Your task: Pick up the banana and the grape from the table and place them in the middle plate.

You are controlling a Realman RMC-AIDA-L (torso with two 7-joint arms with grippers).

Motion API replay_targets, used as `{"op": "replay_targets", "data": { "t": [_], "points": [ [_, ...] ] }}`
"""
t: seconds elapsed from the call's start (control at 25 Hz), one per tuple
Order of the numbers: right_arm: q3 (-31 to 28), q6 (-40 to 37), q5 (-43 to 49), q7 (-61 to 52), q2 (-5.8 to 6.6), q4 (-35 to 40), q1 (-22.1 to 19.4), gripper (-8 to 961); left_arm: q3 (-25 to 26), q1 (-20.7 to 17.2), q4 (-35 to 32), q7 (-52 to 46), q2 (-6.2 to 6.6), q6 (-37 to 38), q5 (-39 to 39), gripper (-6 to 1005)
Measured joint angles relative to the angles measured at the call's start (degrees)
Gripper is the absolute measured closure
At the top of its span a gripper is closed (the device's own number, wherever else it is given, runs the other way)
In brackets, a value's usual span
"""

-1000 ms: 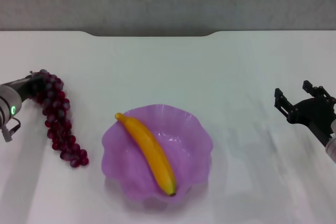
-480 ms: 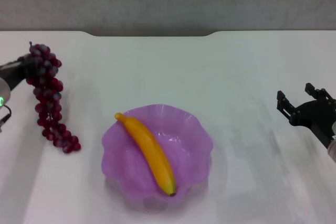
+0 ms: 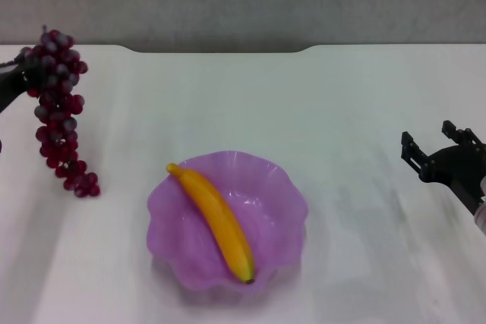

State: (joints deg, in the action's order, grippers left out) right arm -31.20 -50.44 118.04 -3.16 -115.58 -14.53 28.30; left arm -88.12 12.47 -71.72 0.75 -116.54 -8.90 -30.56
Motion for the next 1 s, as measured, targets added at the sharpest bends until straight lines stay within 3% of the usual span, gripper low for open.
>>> {"op": "replay_targets", "data": {
  "t": [0.28, 0.48, 0.8, 1.0],
  "points": [
    [0.00, 0.02, 0.00, 0.00, -0.05, 0.03, 0.00, 219, -0.28, -3.39, -11.32, 1.52, 0.09, -7.83, 0.25, 878],
    [0.00, 0.06, -0.09, 0.00, -0.09, 0.09, 0.00, 223, 0.94, -4.49, -20.95, 3.57, 0.09, -17.67, 0.61, 878],
    [0.00, 0.09, -0.17, 0.00, -0.09, 0.12, 0.00, 229, 3.77, -1.98, -34.01, 3.86, 0.04, -38.44, 6.15, 879],
    [0.00, 0.09, -0.27, 0.00, -0.09, 0.11, 0.00, 232, 4.17, -0.07, -39.26, 4.97, 0.07, -47.28, 7.56, 879]
  ]
}}
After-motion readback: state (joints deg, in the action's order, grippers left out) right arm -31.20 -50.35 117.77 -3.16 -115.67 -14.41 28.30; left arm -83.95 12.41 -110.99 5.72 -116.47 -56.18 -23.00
